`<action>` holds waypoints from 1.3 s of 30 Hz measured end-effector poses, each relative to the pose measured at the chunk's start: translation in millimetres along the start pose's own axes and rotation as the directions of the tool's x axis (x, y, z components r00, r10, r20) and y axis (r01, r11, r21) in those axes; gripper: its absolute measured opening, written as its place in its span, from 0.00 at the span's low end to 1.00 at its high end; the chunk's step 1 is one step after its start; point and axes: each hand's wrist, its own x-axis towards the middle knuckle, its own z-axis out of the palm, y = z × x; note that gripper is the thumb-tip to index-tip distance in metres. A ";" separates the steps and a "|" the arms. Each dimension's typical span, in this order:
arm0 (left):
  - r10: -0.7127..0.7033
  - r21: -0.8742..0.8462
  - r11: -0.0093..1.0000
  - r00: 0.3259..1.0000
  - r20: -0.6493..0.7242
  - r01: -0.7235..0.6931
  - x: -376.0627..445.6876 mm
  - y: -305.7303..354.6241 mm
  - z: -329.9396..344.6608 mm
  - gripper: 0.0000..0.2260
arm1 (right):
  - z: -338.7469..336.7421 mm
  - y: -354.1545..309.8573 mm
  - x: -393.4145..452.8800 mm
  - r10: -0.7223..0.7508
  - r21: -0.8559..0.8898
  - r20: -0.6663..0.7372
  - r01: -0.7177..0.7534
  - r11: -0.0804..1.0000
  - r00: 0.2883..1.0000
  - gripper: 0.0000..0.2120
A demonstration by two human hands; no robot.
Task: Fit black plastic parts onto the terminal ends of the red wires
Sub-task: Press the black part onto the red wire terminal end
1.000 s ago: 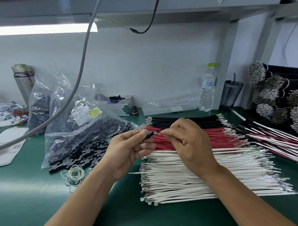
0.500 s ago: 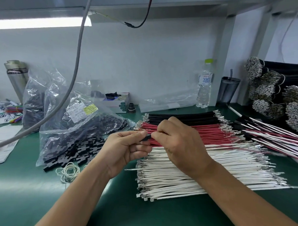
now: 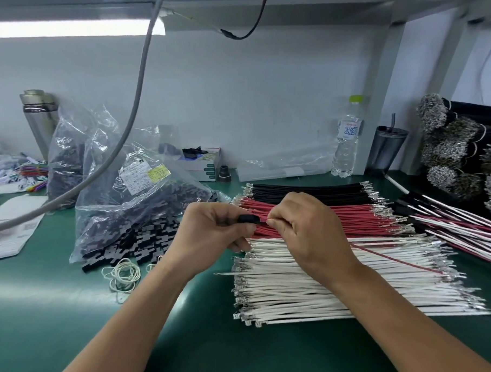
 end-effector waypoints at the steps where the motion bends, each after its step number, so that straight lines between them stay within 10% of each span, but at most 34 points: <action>1: 0.000 0.004 1.000 1.000 0.007 0.000 -0.2 0.0 -0.8 0.07 | 0.4 -1.7 0.2 -0.020 -0.006 0.001 0.020 1.000 1.000 0.04; 11: -0.030 0.007 0.999 0.998 -0.059 0.031 3.0 -5.6 -3.4 0.05 | -22.4 -23.3 3.7 -0.029 -0.084 -0.073 0.023 0.996 0.997 0.04; 18: -0.048 -0.004 0.999 0.990 -0.133 0.048 4.9 -12.1 -4.7 0.05 | 5.4 -63.9 3.4 0.006 -0.099 0.416 0.039 0.994 0.909 0.10; 29: -0.080 -0.066 0.995 0.995 -0.061 0.076 5.0 -17.6 -7.6 0.05 | 0.6 -50.4 9.3 0.159 0.053 0.385 -0.194 0.980 0.909 0.02; 39: -0.119 -0.128 0.986 0.988 -0.098 0.106 6.2 -16.9 -5.9 0.06 | 15.1 -69.3 8.7 0.092 -0.096 0.332 -0.064 0.993 0.939 0.06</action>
